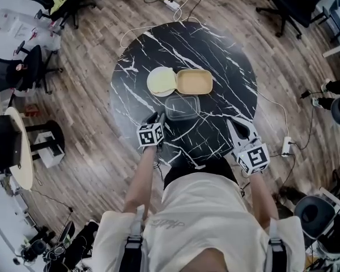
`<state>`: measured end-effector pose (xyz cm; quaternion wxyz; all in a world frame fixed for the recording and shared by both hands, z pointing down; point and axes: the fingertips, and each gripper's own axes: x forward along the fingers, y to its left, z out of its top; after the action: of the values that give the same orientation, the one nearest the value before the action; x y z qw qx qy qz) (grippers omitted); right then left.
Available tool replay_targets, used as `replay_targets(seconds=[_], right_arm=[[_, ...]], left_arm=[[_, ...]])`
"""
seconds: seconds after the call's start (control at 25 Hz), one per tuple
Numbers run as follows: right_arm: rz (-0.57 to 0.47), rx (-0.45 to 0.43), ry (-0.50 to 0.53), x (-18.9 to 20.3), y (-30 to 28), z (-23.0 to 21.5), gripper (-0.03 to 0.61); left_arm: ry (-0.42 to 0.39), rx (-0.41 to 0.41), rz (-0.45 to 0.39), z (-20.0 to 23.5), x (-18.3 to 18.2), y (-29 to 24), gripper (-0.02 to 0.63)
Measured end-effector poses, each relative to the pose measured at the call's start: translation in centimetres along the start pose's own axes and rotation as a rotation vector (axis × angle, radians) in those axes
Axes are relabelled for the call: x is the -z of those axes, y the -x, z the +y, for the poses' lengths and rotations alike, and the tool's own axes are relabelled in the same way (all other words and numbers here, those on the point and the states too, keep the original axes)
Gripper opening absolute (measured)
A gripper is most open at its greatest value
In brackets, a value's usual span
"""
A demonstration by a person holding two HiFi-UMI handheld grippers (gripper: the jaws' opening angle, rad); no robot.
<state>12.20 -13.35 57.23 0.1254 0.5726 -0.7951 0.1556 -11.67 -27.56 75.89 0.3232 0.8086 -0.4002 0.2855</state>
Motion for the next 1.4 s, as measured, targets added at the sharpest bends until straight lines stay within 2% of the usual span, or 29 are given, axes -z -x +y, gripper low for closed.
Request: replay_targets(seconds=[0.4, 0.96, 1.2, 1.4], right_arm=[[0.04, -0.017, -0.016, 0.7, -0.9, -0.1, 0.006], [0.054, -0.001, -0.031, 1.0, -0.7, -1.3, 0.006], [0.047, -0.002, -0.034, 0.9, -0.6, -1.4, 0.006], [0.046, 0.003, -0.036, 1.0, -0.2, -1.5, 0.007]], left_arm=[[-0.007, -0.019, 0.089, 0.7, 1.6, -3.3, 0.127], [-0.031, -0.055, 0.149, 0.9, 2.1, -4.9, 0.127], [-0.018, -0.088, 0.151, 1.4, 1.8, -4.8, 0.067], [0.001, -0.061, 0.167, 1.2, 2.1, -4.9, 0.046]])
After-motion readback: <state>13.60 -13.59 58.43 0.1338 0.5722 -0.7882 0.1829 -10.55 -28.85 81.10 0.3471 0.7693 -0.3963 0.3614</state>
